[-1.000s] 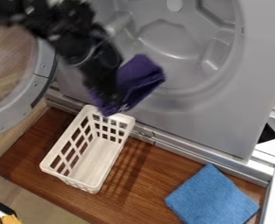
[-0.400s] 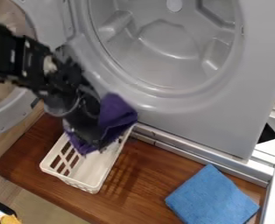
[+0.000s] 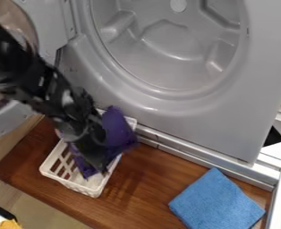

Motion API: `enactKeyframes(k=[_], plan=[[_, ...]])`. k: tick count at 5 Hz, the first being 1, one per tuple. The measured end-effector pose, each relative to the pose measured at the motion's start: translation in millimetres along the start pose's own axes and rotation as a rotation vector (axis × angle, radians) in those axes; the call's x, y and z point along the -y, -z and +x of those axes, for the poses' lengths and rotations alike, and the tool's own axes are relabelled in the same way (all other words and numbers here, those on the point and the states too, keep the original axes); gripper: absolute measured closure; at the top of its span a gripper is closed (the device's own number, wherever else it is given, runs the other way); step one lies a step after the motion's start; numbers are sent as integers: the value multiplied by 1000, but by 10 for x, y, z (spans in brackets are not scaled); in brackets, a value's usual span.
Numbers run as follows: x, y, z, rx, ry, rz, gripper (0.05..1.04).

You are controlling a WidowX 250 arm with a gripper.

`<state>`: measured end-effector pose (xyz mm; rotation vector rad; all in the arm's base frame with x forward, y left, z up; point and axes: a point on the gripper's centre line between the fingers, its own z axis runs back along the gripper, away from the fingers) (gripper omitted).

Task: Put the purple cloth in the white box

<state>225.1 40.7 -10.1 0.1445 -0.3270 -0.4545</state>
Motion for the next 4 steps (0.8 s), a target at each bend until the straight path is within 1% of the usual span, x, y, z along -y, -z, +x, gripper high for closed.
enactKeyframes(k=[1, 2, 3, 4], plan=[[-6, 190, -3, -16, -11, -6, 1031], [47, 308, -37, -43, -60, -28, 1007], [80, 310, -30, -43, -86, -48, 857], [125, 275, 9, -24, -70, -83, 598]])
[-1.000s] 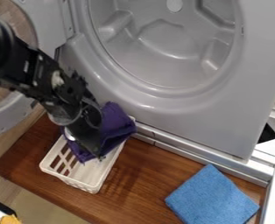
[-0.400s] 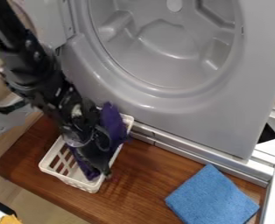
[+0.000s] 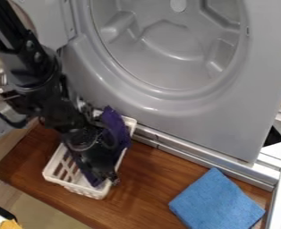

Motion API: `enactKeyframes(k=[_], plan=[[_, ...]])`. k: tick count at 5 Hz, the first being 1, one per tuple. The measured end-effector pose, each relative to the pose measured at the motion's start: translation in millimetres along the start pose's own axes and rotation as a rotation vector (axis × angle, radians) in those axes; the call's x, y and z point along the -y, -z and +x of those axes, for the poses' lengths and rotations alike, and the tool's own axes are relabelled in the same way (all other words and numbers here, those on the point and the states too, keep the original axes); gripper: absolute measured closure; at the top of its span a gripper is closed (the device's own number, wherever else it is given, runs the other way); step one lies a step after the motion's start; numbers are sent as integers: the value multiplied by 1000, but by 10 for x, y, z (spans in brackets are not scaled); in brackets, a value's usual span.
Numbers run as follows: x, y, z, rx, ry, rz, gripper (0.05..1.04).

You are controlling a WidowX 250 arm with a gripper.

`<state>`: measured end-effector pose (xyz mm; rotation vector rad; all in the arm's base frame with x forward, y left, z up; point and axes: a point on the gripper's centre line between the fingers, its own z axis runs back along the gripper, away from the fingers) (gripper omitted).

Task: Put the purple cloth in the white box

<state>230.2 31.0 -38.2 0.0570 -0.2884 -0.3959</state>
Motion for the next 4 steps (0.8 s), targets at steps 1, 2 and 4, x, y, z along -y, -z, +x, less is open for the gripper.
enactKeyframes(k=[1, 2, 4], plan=[[-1, -121, 52, 34, -1, 3, 287], [-31, -338, 124, 74, -9, 27, 80], [-36, -834, 235, 129, 21, 40, 84]])
